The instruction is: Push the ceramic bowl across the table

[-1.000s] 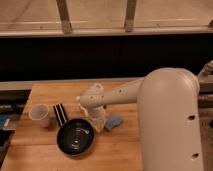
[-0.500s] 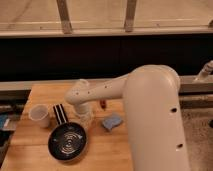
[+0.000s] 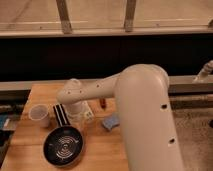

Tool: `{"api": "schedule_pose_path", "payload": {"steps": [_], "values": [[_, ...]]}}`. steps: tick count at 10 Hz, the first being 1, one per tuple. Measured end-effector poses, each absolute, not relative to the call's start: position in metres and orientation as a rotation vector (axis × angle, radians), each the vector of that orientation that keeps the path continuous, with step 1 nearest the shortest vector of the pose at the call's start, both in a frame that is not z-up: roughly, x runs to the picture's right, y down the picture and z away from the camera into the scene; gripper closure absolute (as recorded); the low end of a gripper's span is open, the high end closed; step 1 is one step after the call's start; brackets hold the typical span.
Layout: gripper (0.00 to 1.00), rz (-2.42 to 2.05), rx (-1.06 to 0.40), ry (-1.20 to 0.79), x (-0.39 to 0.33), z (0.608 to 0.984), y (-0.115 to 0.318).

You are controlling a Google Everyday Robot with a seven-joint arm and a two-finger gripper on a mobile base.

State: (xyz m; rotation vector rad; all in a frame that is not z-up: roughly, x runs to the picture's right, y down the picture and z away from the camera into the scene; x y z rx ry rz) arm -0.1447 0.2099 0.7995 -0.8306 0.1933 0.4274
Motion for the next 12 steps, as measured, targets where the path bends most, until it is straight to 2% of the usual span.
{"api": "schedule_pose_path", "payload": {"steps": [3,6,9,12], "values": [[1.0,0.457,-0.845,0.187,-0.131,0.791,0.217],[1.0,0.542,-0.753,0.206,-0.108,0.783,0.198],[0.83,0.708,-0.602,0.232,-0.058,0.784,0.153],[0.83,0.719,-0.599,0.222,-0.061,0.783,0.151]]}}
